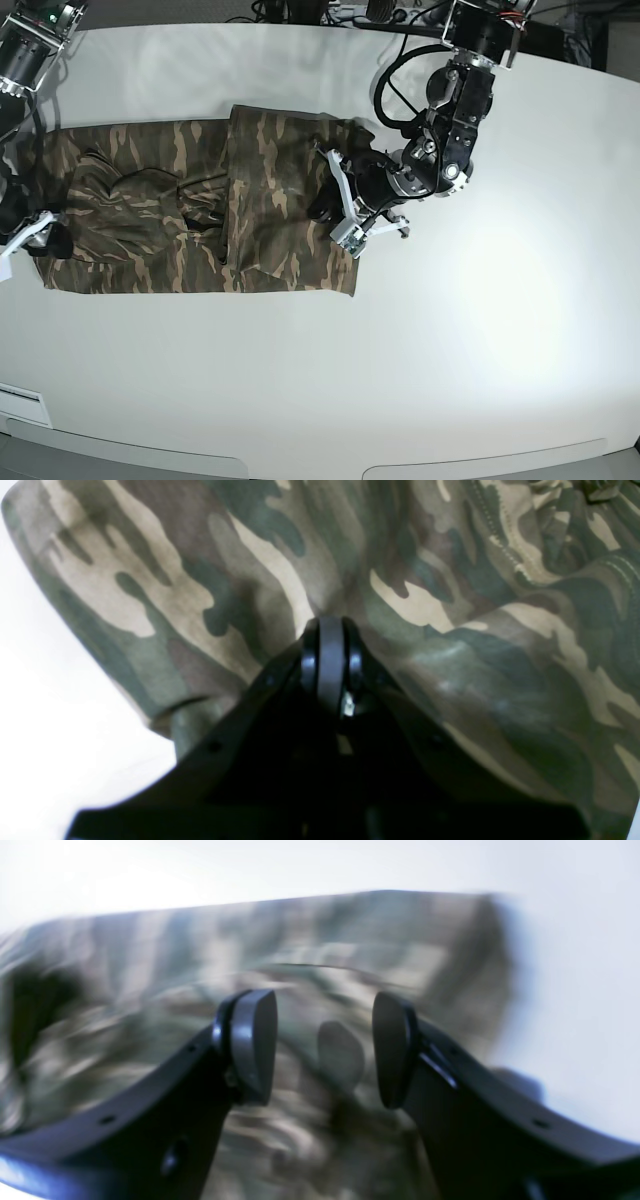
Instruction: Fold the T-shirt properly
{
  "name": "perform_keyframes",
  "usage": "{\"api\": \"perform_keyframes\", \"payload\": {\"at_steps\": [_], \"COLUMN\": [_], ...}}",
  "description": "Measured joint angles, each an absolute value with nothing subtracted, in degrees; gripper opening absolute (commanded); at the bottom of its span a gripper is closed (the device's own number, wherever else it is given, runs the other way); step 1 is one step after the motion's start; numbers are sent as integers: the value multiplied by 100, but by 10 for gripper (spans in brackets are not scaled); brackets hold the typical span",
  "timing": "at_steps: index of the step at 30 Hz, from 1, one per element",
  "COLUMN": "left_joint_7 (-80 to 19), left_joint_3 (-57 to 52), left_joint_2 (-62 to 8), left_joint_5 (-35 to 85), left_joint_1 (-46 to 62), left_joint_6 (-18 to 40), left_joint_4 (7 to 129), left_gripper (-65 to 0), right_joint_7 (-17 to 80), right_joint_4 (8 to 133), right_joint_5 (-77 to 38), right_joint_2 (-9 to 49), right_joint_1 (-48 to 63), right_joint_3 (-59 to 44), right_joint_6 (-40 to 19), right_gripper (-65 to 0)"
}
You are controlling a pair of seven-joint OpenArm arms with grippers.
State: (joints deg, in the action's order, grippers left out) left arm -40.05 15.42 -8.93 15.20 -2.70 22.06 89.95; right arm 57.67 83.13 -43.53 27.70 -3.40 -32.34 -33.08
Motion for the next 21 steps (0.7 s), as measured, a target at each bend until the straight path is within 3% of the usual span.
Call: {"api": "perform_keyframes", "payload": {"at_steps": [4, 13, 21], "left_joint_7": [-3957, -3887, -3894], "left_joint_3": [1542, 1542, 1538], "left_joint_2": [-1076, -1225, -1258], "left_joint_5": [1588, 1612, 1610], "left_joint_1": [-274, -287, -303], "left_joint_6": [2231, 2231, 2231], "left_joint_4": [9000, 9000, 9000], "left_gripper": [-650, -650, -650], "right_joint_7": [5448, 5000, 5441], "right_joint_4": [8246, 6637, 5485], "right_joint_5": [-3767, -3623, -5133], "right_joint_2": [3120, 3413, 3476], "right_joint_1": [-198, -130, -381], "right_joint_3": [-3527, -3601, -3623], "right_joint_6": [-2825, -2602, -3824], "right_gripper": [-230, -228, -228]}}
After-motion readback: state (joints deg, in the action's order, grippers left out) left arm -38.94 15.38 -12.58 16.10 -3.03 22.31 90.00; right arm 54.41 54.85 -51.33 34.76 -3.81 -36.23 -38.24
